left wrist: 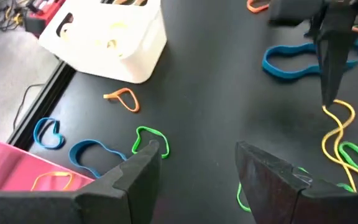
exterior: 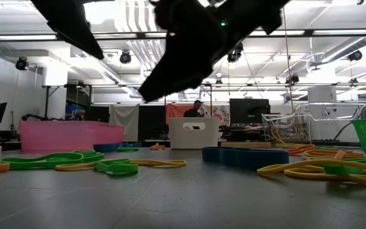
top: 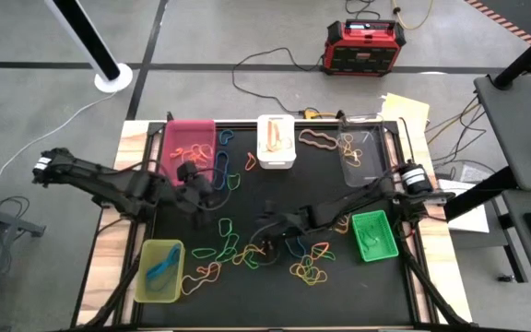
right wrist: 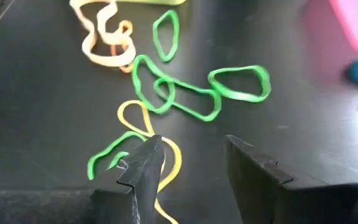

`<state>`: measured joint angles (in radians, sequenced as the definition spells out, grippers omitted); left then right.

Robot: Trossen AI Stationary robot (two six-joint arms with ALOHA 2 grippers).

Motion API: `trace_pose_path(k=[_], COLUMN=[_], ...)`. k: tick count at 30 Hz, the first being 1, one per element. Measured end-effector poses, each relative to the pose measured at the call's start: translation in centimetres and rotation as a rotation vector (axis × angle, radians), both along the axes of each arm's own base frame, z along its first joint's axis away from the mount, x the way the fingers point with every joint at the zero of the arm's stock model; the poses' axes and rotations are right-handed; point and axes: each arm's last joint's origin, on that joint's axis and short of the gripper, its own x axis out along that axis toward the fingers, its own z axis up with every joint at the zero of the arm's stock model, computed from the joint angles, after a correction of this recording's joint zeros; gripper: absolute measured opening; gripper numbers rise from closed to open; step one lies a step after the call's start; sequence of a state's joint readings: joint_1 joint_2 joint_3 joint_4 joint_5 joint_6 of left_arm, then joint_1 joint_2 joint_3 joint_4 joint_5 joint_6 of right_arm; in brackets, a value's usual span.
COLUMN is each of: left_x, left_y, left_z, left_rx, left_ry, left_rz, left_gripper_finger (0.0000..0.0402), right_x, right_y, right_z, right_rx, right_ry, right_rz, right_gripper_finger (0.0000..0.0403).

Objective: Sort rubber bands into baskets
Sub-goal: Put the yellow rubber band into the transparent bin

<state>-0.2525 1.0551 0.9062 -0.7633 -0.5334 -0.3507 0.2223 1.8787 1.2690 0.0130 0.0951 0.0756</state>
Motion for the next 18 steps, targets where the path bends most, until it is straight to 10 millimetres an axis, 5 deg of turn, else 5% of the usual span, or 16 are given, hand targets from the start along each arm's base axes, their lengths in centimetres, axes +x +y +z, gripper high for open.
trace_pose_path(k=[18], left_x=[-0.1], left_y=[-0.7], left_z=[-0.2], left_rx=[0.028], left_ry=[0.029], left_rz=[-0.049], left_gripper_finger=[0.0189], right_x=[1.6], right_y=[1.1], right_z=[-6.4], right_rx=[0.051], right_ry=[0.264], right_rz=[-0.001], right_gripper_finger=[0.0134])
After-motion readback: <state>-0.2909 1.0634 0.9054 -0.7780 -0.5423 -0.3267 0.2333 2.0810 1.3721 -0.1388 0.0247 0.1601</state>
